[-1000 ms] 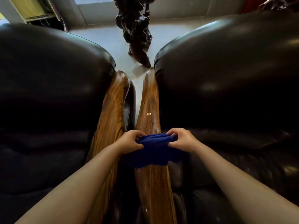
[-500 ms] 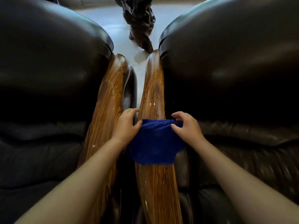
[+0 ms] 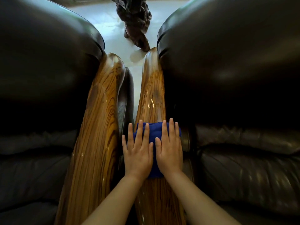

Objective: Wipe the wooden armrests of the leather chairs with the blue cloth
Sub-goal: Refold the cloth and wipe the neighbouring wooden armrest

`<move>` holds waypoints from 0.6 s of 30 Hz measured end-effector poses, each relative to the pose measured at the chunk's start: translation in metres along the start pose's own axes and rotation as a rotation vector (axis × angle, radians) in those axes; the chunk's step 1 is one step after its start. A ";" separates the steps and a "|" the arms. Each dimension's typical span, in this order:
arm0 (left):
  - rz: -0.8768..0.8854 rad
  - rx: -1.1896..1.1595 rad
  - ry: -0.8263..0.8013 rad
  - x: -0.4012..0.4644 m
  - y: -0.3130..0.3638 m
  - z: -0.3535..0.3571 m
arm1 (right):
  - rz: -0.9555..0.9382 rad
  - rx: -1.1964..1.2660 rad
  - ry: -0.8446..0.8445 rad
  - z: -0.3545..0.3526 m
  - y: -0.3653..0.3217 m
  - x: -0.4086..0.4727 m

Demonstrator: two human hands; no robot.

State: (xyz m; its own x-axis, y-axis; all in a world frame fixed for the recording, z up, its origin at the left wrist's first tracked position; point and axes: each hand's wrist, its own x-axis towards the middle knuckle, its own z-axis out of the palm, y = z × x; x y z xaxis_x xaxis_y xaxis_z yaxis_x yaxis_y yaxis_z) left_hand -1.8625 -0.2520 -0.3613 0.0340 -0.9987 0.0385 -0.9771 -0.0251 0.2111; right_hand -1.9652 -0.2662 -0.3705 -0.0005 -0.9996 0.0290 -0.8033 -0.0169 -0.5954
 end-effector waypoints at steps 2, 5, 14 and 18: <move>-0.023 -0.037 0.004 0.014 0.002 -0.002 | -0.025 -0.019 -0.005 0.001 0.000 0.017; -0.038 -0.069 0.002 0.036 0.002 -0.005 | -0.031 -0.028 -0.019 0.001 -0.004 0.040; -0.024 -0.181 -0.025 0.100 0.000 -0.005 | -0.055 0.023 0.000 0.003 -0.006 0.103; 0.008 -0.215 -0.023 0.127 -0.003 -0.002 | -0.063 0.035 0.027 0.006 -0.005 0.129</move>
State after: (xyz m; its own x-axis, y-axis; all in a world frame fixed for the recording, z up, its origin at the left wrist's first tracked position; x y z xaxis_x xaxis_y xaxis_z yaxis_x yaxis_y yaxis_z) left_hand -1.8551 -0.3786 -0.3546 0.0196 -0.9996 0.0196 -0.9101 -0.0097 0.4143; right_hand -1.9576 -0.3955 -0.3687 0.0327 -0.9955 0.0887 -0.7808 -0.0808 -0.6195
